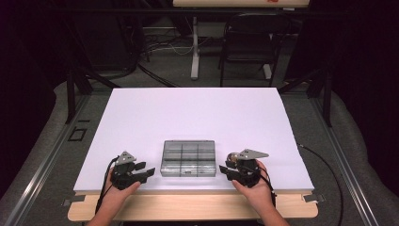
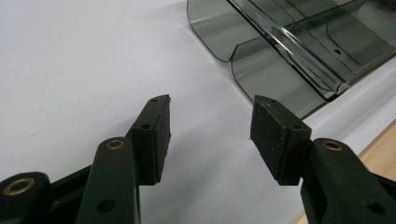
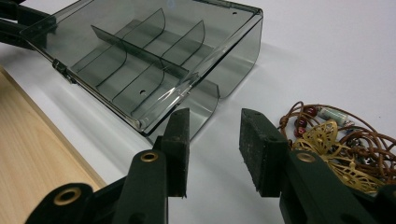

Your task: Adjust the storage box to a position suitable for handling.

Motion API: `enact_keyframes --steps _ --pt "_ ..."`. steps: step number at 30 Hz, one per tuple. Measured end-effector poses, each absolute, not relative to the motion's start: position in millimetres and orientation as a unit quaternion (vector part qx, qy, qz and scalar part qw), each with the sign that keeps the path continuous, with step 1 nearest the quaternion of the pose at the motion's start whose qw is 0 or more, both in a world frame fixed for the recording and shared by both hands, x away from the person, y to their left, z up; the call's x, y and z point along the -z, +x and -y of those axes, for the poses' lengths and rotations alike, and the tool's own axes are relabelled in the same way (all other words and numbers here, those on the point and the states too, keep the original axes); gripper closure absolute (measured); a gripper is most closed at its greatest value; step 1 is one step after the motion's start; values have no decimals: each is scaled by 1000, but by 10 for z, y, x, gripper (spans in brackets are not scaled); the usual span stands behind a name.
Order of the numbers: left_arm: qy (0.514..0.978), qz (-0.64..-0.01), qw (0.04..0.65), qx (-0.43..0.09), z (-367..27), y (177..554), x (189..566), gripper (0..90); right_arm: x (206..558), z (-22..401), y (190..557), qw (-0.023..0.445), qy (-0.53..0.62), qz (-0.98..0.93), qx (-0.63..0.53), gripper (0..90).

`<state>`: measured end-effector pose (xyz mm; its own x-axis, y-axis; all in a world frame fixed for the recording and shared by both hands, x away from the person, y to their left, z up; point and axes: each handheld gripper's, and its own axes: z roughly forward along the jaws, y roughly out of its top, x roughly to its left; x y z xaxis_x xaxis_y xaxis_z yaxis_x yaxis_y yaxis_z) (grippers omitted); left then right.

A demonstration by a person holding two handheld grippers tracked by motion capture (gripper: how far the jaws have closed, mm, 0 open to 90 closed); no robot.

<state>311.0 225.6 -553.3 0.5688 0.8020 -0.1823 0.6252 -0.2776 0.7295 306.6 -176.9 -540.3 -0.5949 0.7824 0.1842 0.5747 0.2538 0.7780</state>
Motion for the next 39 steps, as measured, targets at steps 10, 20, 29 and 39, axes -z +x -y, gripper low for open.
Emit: enact_keyframes --steps 10,20,29,39 --pt "786 -452 408 -108 -2275 3112 5528 483 5347 1730 3009 113 419 -791 -431 679" --pt "788 -450 408 -104 -2255 3102 5531 486 5222 1682 2916 132 391 -798 -438 774" --pt "789 -448 408 -102 -2239 3102 5535 489 5185 1683 2852 122 378 -808 -434 884" --pt "790 -445 409 -101 -2229 3100 5537 491 5295 1646 2885 109 376 -822 -413 886"
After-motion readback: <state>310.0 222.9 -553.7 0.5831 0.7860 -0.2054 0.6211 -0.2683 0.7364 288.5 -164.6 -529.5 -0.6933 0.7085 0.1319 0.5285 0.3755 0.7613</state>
